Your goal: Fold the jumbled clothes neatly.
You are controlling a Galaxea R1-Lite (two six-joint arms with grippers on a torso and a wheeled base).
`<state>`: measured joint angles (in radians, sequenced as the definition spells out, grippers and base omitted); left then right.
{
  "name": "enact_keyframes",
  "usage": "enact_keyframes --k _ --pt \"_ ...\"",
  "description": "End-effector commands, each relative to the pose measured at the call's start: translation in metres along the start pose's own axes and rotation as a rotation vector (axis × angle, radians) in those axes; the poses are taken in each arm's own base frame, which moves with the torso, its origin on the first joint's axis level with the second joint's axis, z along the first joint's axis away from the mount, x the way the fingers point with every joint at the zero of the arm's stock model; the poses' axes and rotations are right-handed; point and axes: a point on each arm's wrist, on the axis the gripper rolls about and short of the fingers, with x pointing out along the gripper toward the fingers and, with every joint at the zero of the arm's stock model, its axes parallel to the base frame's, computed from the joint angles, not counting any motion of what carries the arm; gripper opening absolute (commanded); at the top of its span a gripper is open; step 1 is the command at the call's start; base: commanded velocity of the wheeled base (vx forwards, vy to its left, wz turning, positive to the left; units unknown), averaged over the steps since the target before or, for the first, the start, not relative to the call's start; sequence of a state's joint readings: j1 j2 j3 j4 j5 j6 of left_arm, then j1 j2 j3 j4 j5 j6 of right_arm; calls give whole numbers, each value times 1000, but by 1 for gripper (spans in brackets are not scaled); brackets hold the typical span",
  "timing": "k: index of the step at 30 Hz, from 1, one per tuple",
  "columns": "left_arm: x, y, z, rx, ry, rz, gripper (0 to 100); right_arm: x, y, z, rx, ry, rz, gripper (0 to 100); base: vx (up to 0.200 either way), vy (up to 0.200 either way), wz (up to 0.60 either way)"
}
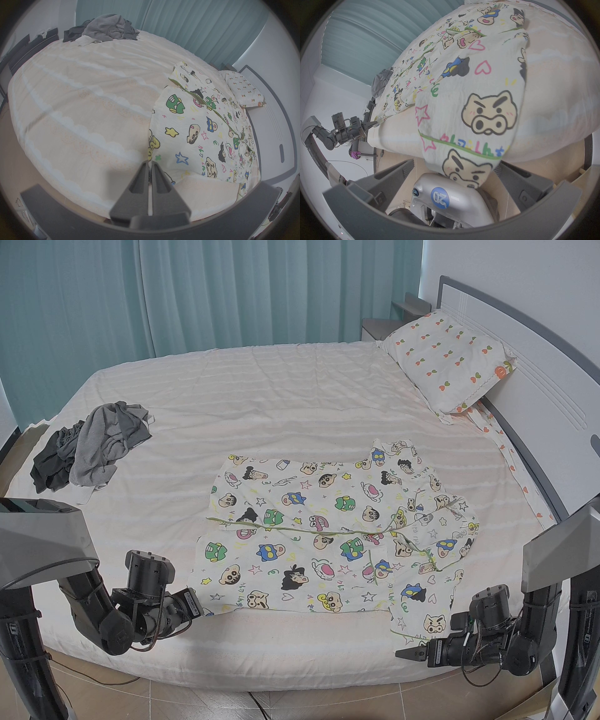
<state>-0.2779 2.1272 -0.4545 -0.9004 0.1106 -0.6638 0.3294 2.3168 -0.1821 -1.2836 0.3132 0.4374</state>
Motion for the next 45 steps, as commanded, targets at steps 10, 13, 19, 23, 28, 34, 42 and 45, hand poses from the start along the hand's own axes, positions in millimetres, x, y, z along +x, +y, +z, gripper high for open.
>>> enact_keyframes --k 10,13,19,23,28,34,42,45 --pt "2 -1 0 2 -1 -4 0 -2 1 -2 27 6 -2 0 0 0 0" --pt "2 0 -1 2 2 0 0 -7 2 -3 32 0 4 0 0 0 0" --pt "-1 3 -7 8 22 12 0 -17 1 -10 35 -13 10 0 0 0 0" --pt "-6 3 -5 6 11 6 0 -29 2 -17 34 -29 39 0 0 0 0" --pt "-11 7 -11 10 32 17 0 -31 -1 -14 74 -40 36 0 0 0 0" --pt "-12 9 -14 -2 45 24 0 -34 0 -20 80 21 14 0 0 0 0" --pt "-16 11 -16 0 54 27 0 -40 5 -25 74 80 20 0 0 0 0" --pt "-18 14 -20 4 69 36 0 -40 5 -26 75 90 16 0 0 0 0"
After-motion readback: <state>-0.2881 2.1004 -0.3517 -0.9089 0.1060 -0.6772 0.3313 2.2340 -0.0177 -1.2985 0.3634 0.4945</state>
